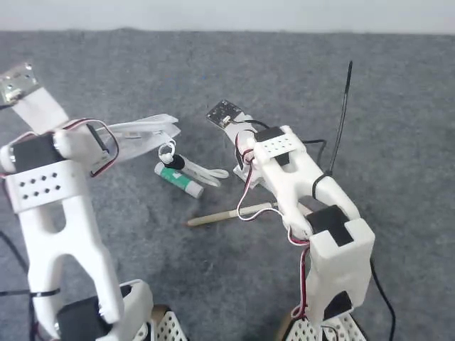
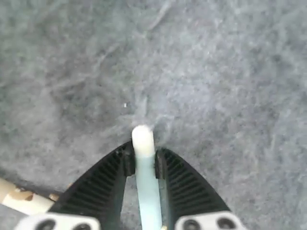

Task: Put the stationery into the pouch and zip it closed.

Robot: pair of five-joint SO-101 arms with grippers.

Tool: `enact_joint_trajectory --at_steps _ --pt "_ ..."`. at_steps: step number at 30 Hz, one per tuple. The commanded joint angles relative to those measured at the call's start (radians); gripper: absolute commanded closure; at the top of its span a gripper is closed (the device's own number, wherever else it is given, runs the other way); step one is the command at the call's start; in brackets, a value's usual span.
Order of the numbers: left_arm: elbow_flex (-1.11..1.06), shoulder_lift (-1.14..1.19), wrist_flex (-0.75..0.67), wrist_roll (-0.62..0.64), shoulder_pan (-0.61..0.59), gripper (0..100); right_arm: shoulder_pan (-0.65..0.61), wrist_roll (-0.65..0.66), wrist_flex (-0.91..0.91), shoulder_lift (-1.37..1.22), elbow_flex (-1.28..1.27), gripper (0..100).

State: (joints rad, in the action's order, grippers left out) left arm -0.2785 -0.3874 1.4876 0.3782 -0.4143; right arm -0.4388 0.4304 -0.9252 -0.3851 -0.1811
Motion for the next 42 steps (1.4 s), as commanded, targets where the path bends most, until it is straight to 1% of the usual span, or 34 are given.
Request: enact_joint_trajectory --at_steps 1,7,12,18,23,31,33,42 --pt "0.002 -0.005 -0.026 0.003 -0.006 98 0.002 0.005 0.001 0.002 0.031 98.2" --pt "0.002 -0.005 -0.026 0.003 -0.006 98 0.004 0.005 -0.002 0.007 0.031 98.2" --pt "0.002 -0.005 -0.026 0.003 -0.006 98 -0.004 0.003 -0.096 0.024 0.052 98.3" --pt "0.002 -0.005 -0.026 0.003 -0.006 98 -0.007 -0.006 -0.216 0.140 0.057 98.0" --pt "0.002 -0.005 -0.026 0.003 -0.006 98 -0.013 -0.160 -0.277 0.222 0.057 98.0" --pt "0.002 -0.005 -0.026 0.003 -0.006 98 -0.082 -0.370 -0.348 0.295 0.058 98.2" --pt "0.002 -0.005 -0.026 0.003 -0.006 98 -0.099 -0.393 -0.375 0.331 0.058 98.2" --pt "0.002 -0.005 -0.026 0.003 -0.006 98 -0.180 -0.399 -0.503 0.515 0.058 99.2"
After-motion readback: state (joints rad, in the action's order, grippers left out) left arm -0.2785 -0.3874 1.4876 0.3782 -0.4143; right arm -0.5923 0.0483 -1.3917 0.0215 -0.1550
